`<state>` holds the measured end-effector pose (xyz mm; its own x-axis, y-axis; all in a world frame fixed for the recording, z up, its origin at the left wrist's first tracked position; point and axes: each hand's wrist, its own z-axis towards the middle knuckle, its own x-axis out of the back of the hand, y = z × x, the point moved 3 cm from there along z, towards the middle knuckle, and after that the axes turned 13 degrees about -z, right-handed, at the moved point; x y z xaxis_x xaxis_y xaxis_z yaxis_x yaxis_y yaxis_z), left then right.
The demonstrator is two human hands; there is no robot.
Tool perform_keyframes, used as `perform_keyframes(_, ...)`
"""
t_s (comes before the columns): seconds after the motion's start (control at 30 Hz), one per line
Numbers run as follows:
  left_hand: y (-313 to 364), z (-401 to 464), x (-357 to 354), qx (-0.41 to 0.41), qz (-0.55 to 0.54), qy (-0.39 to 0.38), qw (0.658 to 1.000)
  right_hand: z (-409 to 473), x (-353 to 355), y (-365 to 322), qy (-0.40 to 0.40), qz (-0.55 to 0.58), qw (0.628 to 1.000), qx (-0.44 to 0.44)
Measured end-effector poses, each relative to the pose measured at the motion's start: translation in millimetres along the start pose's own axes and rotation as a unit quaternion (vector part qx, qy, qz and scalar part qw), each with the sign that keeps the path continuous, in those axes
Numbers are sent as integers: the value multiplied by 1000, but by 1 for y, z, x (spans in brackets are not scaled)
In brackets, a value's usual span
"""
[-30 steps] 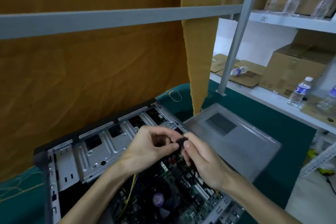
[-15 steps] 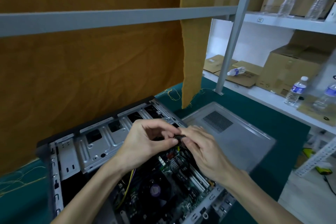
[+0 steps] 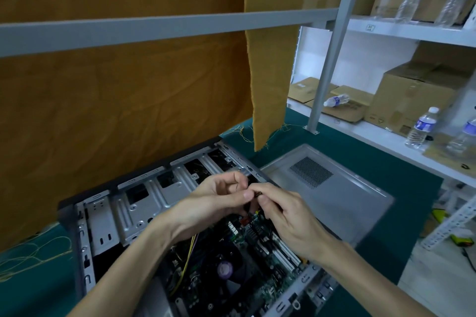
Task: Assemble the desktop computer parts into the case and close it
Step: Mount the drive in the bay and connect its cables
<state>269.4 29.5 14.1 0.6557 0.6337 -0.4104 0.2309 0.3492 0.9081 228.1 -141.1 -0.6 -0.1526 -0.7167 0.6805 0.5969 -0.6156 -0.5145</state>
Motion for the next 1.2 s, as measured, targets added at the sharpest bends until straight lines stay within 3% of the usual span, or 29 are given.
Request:
perform_keyframes(0.13,9,-1,21,-51,28,111,992,2,-2,8,-42,39,993,-105)
perform_keyframes(0.23,12,-3,34,-95,184,205,957,7,-4,11,-73,80,982,-155)
perform_keyframes(0.3,6,-2,30,-62,204,179,961,8,-6,11,-97,107,972,-186)
perform_keyframes(0.43,-7,1,18,-50,198,142,969,1,-10,6,-82,24,974,-209)
perform_keyframes(0.57,-6,-2,11,-84,201,127,968,-4,-8,0,-35,174,954,-242)
perform_keyframes(0.7,0,-4,-3,-124,144,109,976,-8,0,-7,-57,310,921,-229)
perform_keyframes(0.87,4,-8,-13,-127,95,78,984,-15,5,-5,-33,311,926,-210)
perform_keyframes(1.0,4,-9,-17,-103,41,43,993,-14,4,-1,-87,386,895,-207)
perform_keyframes(1.2,2,-9,-14,-76,28,45,996,-13,1,3,-118,400,884,-212)
